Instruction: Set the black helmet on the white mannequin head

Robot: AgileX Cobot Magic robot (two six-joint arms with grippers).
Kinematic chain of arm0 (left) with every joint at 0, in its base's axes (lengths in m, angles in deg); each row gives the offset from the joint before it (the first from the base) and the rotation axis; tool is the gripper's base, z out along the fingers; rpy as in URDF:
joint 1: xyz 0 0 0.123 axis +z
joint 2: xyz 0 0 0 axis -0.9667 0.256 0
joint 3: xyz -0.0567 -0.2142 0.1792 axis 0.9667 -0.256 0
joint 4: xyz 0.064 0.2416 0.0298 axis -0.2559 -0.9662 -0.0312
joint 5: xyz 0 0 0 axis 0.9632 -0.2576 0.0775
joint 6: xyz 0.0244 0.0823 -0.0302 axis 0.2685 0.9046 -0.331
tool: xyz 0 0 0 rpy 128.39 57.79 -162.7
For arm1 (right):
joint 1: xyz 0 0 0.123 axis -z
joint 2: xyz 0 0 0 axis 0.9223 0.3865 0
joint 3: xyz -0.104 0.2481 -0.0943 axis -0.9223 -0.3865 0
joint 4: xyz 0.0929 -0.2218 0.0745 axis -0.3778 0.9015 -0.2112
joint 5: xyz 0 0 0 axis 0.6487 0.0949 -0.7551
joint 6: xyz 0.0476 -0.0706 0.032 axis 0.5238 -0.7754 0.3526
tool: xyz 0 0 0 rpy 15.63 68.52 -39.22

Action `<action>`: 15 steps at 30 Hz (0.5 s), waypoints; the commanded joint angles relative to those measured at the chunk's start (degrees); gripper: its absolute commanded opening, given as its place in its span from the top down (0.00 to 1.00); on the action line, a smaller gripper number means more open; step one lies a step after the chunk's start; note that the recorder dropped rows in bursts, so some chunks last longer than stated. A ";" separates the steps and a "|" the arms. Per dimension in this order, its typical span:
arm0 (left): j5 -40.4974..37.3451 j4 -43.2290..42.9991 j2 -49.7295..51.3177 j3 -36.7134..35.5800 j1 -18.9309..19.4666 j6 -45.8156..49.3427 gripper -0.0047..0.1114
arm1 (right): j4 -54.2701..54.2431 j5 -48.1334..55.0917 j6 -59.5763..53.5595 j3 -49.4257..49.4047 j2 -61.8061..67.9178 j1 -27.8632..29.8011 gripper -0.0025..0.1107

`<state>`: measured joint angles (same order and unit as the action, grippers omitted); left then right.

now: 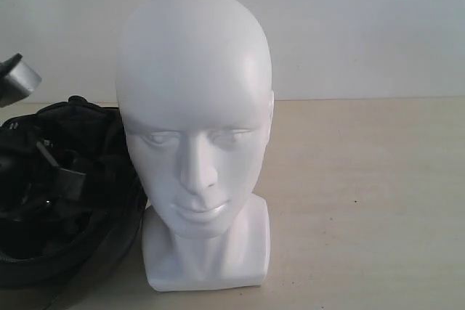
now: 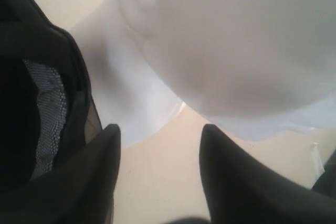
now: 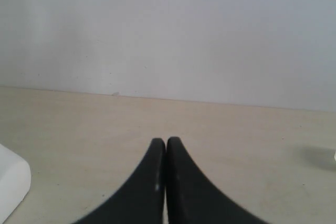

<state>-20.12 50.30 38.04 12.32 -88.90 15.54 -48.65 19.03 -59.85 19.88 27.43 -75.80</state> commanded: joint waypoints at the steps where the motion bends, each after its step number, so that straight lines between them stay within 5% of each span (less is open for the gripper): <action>1: 5.00 -1.97 2.82 0.30 -3.26 0.03 0.56 | 0.12 -0.32 0.00 0.03 -0.32 -0.02 0.98; 15: 10.84 -11.25 5.71 0.30 -3.43 -3.51 0.55 | 0.12 -0.32 0.00 0.03 -0.32 -0.02 0.98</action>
<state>-10.32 40.46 43.53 12.32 -91.86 12.20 -48.65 19.03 -59.85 19.88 27.43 -75.80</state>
